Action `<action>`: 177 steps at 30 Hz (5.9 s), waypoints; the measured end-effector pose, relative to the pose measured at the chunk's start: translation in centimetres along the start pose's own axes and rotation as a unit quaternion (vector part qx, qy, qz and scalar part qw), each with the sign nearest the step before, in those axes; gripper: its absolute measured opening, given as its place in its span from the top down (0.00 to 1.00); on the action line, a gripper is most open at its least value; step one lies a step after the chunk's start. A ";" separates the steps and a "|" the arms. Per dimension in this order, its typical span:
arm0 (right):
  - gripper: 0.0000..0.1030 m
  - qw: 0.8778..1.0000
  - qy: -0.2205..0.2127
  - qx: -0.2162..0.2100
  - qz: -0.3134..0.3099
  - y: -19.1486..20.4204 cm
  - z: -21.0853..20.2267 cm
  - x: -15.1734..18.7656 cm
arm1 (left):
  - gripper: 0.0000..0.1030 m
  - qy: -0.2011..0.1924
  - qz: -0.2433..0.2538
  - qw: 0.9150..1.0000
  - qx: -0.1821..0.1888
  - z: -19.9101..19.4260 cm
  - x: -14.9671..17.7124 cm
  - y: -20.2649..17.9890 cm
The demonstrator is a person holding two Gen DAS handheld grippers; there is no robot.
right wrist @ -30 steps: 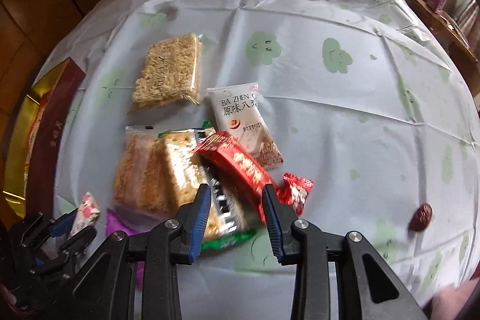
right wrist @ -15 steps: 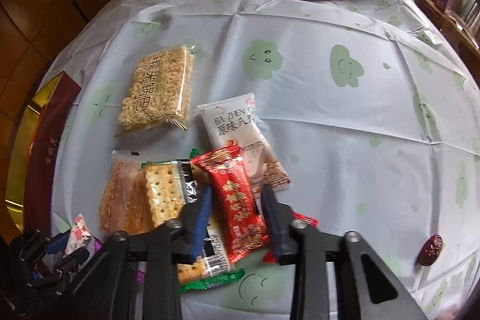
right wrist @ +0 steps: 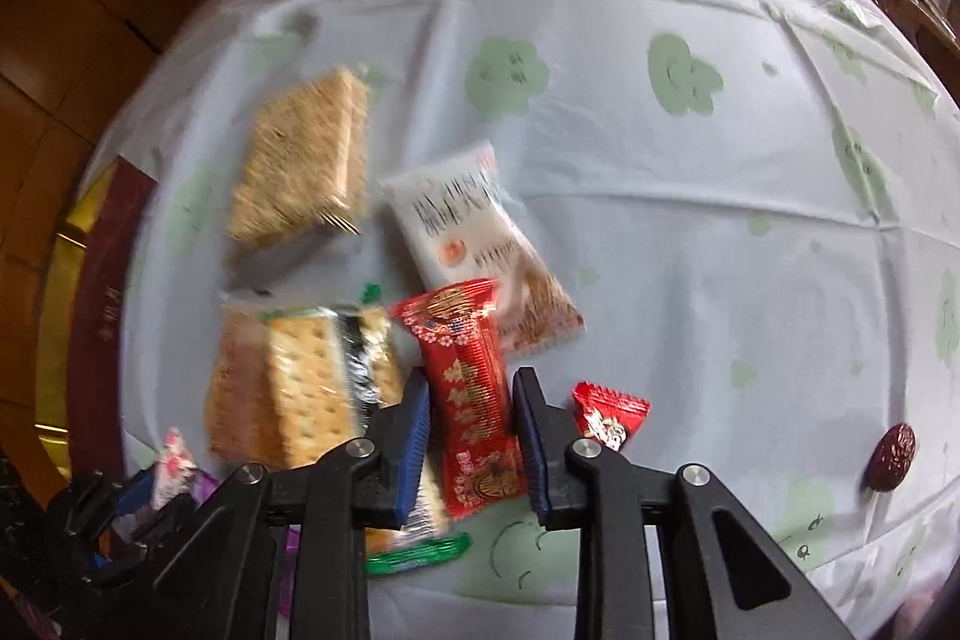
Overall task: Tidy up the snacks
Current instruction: 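Carry the flowered bar toward the lid with left gripper while right grasps red package, then lower the pink-flowered bar into the gold lid and open the left gripper, then carry the red candy package into the gold lid and open the right gripper, then withdraw the open right gripper from the gold lid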
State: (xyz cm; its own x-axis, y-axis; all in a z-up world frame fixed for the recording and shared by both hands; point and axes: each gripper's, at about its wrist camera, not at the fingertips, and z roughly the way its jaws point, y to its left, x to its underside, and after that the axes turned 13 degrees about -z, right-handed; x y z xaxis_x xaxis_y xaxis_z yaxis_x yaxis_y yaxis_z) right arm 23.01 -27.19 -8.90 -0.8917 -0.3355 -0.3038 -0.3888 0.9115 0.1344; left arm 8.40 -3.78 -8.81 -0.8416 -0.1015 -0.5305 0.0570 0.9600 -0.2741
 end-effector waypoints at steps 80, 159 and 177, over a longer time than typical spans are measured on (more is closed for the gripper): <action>0.77 0.992 -0.010 0.081 -0.094 3.4 0.4 1.1 | 0.71 -0.073 -0.197 0.970 -0.121 -9.8 -2.7 11.8; 0.68 0.970 -0.087 -0.134 -0.184 31.0 -4.0 0.5 | 0.71 -0.131 -0.268 0.939 -0.171 -14.1 -0.4 18.1; 0.68 0.978 -0.135 -0.035 -0.153 22.9 -6.7 2.5 | 0.71 -0.132 -0.214 0.953 -0.168 -13.9 -0.5 15.0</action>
State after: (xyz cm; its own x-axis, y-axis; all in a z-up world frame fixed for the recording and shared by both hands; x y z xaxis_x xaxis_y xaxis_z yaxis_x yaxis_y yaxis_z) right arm 10.31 -8.79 -0.30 -0.6407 -0.5071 -0.5765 -0.6520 0.7559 0.0598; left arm 2.23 14.28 -1.50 -0.5814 -0.5225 -0.6237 -0.4737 0.8406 -0.2626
